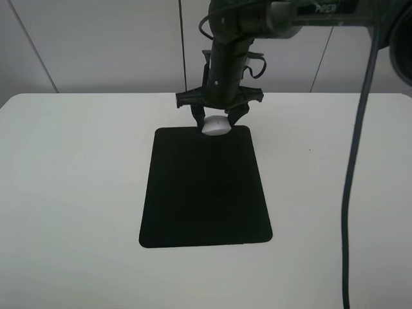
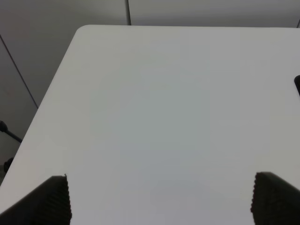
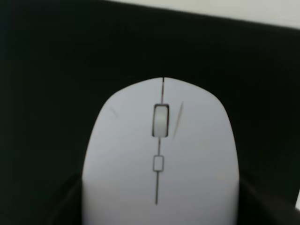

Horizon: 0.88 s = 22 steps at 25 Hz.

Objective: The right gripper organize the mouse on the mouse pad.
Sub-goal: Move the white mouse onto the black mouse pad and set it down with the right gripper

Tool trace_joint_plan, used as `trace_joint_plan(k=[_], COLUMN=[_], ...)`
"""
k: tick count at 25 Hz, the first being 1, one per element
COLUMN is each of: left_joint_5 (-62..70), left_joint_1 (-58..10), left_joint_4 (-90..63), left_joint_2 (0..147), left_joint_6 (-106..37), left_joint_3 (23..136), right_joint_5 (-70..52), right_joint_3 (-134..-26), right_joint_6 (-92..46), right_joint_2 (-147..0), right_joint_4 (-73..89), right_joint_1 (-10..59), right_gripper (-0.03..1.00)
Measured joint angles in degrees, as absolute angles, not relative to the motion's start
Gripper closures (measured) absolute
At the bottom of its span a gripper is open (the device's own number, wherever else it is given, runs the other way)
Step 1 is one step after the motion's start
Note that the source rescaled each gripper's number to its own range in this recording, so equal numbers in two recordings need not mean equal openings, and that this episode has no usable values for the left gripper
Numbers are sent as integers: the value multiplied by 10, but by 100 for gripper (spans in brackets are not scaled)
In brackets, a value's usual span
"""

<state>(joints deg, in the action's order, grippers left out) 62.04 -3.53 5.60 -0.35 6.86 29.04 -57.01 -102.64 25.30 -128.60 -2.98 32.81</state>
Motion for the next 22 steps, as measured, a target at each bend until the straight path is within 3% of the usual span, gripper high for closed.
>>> trace_joint_plan(k=[5, 22], left_joint_5=[620, 620], left_joint_1=[-35, -35], left_joint_4=[56, 56], left_joint_2=[-3, -3], left_joint_6=[69, 69], left_joint_3=[290, 290], right_joint_5=[-502, -336], right_joint_3=[-935, -791], right_joint_6=[279, 342], right_joint_2=[-1255, -1221], right_joint_4=[-30, -56], right_joint_1=[342, 375], right_gripper=[97, 97])
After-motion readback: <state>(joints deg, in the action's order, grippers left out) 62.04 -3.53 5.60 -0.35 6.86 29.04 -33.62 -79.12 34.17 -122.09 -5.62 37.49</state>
